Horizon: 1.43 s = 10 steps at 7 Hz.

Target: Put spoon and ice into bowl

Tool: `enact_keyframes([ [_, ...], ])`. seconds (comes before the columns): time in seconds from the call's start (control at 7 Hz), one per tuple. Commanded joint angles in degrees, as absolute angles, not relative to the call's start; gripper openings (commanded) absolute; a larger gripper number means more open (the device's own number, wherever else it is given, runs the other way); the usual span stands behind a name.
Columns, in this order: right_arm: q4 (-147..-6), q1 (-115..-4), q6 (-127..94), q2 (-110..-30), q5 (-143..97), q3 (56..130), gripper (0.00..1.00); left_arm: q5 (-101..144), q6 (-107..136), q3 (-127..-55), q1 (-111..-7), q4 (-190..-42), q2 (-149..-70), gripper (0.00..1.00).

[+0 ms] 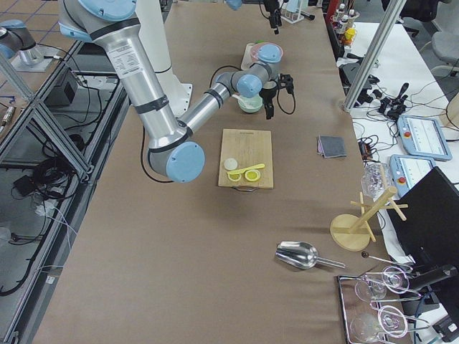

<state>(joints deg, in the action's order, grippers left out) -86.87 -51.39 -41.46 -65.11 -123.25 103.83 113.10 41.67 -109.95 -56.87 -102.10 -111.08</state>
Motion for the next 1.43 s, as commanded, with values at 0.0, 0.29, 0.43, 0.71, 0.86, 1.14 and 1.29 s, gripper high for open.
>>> enact_keyframes([
  [0.0, -86.57, -65.24, -17.18, -77.19, -129.87, 104.07, 1.0, 123.01, 28.82, -111.26, -68.76, -102.22, -102.27, 0.98],
  [0.29, -86.84, -75.89, -0.24, -86.7, -130.78, 103.19, 1.0, 126.56, 18.58, -110.57, -78.27, -102.39, -94.43, 0.98],
  [0.43, -86.31, -79.16, 0.69, -91.88, -129.22, 102.14, 1.0, 126.39, 14.02, -110.48, -80.75, -102.39, -91.52, 0.98],
  [0.71, -86.31, -81.3, 0.53, -91.15, -123.15, 97.4, 1.0, 126.39, 12.3, -106.29, -81.91, -102.22, -88.34, 0.98],
  [0.86, -86.4, -81.73, 0.35, -91.14, -124.35, 97.03, 1.0, 126.56, 12.22, -103.91, -82.87, -102.3, -87.98, 0.98],
  [1.14, -86.31, -86.2, 1.31, -94.72, -133.63, 96.77, 1.0, 131.09, 12.48, -104.41, -85.33, -99.16, -88.41, 0.98],
  [1.29, -86.31, -88.05, 1.32, -95.88, -134.55, 97.9, 1.0, 132.0, 12.83, -105.11, -85.43, -96.01, -89.2, 0.98],
])
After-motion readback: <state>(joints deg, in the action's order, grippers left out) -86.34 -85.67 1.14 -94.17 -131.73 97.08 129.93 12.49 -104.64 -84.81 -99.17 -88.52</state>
